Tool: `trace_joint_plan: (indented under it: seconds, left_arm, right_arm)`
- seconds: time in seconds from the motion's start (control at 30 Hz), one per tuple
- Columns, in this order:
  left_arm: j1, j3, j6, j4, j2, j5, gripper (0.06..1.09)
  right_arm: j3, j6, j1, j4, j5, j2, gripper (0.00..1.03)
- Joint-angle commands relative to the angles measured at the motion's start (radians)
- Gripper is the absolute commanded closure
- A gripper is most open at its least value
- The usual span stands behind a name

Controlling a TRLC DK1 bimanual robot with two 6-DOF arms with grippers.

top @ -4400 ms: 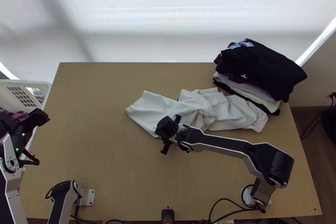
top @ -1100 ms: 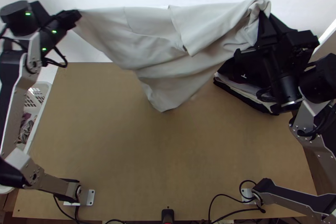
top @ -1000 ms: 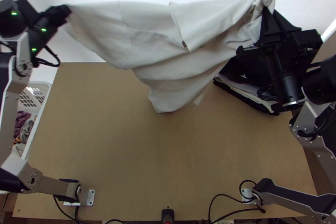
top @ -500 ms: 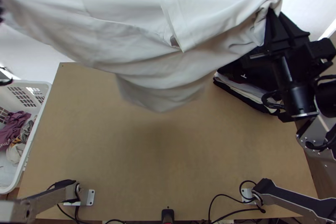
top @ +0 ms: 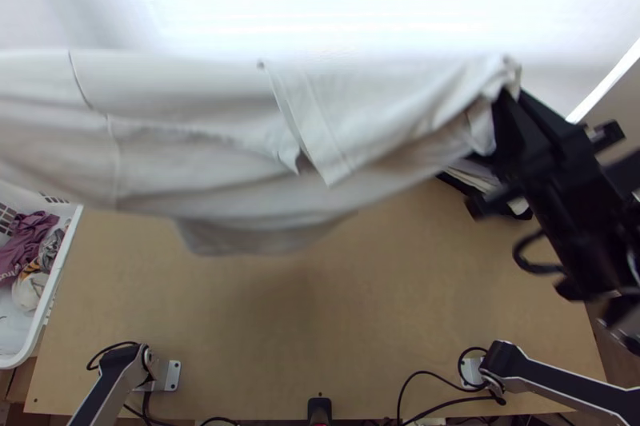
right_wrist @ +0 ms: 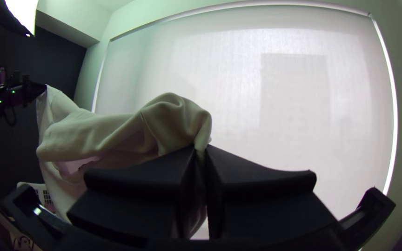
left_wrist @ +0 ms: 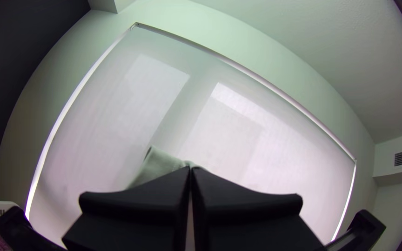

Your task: Fold the t-shirt

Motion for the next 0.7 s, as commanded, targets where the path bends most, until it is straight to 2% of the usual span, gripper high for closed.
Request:
trace_joint_plan:
  seconds: [0.0, 0.13, 0.27, 0.53, 0.67]
  left_arm:
    - [0.014, -0.108, 0.002, -0.021, -0.118, -0.017, 1.05]
    - [0.014, -0.266, 0.018, -0.058, -0.232, -0.017, 1.05]
    - [0.014, -0.424, 0.035, -0.079, -0.324, -0.013, 1.05]
    - [0.006, -0.742, 0.046, -0.095, -0.407, 0.049, 1.05]
    - [-0.002, -0.903, 0.046, -0.032, -0.393, 0.087, 1.05]
  right_arm:
    - [-0.027, 0.074, 0.04, -0.109, 0.028, -0.106, 1.0]
    - [-0.058, 0.223, 0.049, -0.321, 0.028, -0.163, 1.0]
    - [-0.162, 0.31, 0.052, -0.44, 0.028, -0.236, 1.0]
    - [-0.49, 0.33, 0.023, -0.456, 0.029, -0.396, 1.0]
    - [-0.621, 0.375, -0.011, -0.437, 0.029, -0.431, 1.0]
